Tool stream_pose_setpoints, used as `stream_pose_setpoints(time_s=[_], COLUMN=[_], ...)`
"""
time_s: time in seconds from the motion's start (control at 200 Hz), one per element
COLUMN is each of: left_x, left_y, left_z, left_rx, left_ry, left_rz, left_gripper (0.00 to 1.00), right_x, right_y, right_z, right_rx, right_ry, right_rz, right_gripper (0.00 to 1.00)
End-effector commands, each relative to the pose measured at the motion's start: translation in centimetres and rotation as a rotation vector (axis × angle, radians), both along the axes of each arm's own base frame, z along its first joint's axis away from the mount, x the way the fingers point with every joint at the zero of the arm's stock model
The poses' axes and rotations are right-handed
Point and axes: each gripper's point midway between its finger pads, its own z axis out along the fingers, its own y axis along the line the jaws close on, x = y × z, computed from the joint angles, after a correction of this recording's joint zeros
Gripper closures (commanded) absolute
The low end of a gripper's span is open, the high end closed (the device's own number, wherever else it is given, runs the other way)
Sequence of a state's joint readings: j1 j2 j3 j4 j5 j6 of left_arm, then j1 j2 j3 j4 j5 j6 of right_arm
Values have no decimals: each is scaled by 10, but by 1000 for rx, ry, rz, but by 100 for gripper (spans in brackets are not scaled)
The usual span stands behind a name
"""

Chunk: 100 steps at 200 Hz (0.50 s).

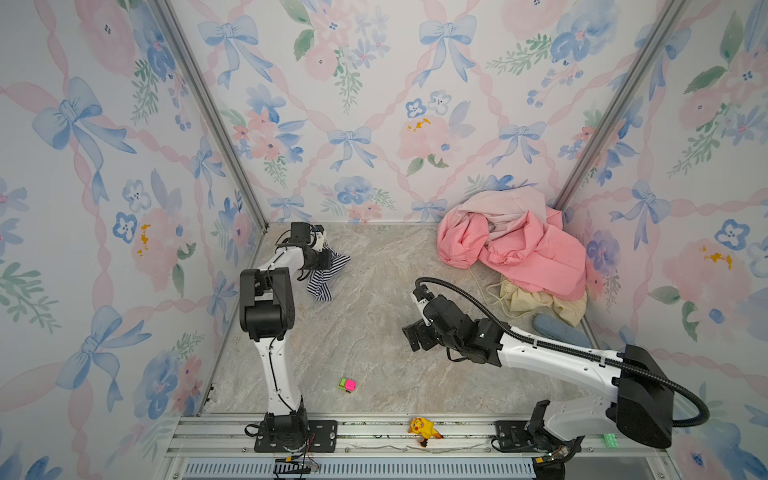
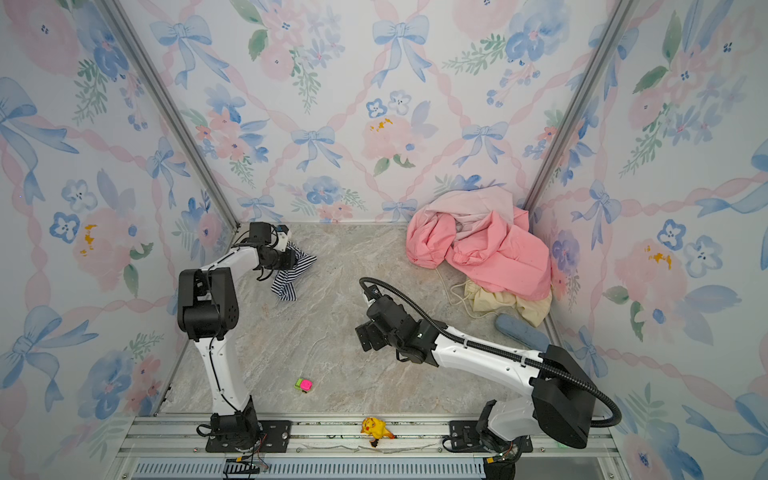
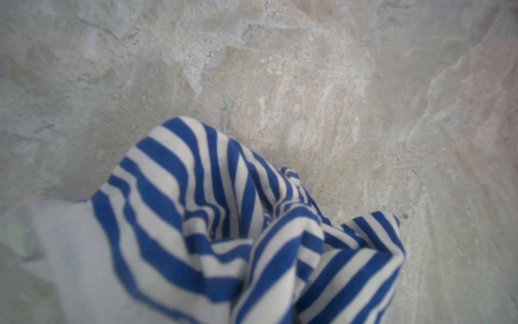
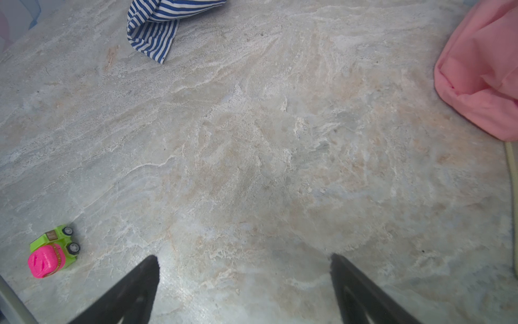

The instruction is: Pick out a specific cloth from the pile

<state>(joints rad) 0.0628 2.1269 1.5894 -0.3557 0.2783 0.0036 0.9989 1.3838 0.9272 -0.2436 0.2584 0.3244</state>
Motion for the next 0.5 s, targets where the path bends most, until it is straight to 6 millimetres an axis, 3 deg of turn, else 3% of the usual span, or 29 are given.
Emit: stream_pose_setpoints(time_s=[0.0, 0.21, 0.365, 0.495], left_x=[16, 28, 38, 52], left_y=[2, -20, 4, 20], left_z=[76, 143, 174, 185], left_rx=[-51, -246, -100, -33], left_ry=[-137, -254, -356, -487], left_rz=[51, 37, 126, 222], left_gripper=[100, 100, 100, 100], right_x=[-4, -4, -6, -5], right_y=[0, 4, 6, 7], right_z=[4, 3, 1, 1], right_rx=[2, 4, -5, -8], right_ry=[-4, -2, 0, -2], right_rz=[-4, -1, 8, 9], right_gripper=[3, 3, 3, 3])
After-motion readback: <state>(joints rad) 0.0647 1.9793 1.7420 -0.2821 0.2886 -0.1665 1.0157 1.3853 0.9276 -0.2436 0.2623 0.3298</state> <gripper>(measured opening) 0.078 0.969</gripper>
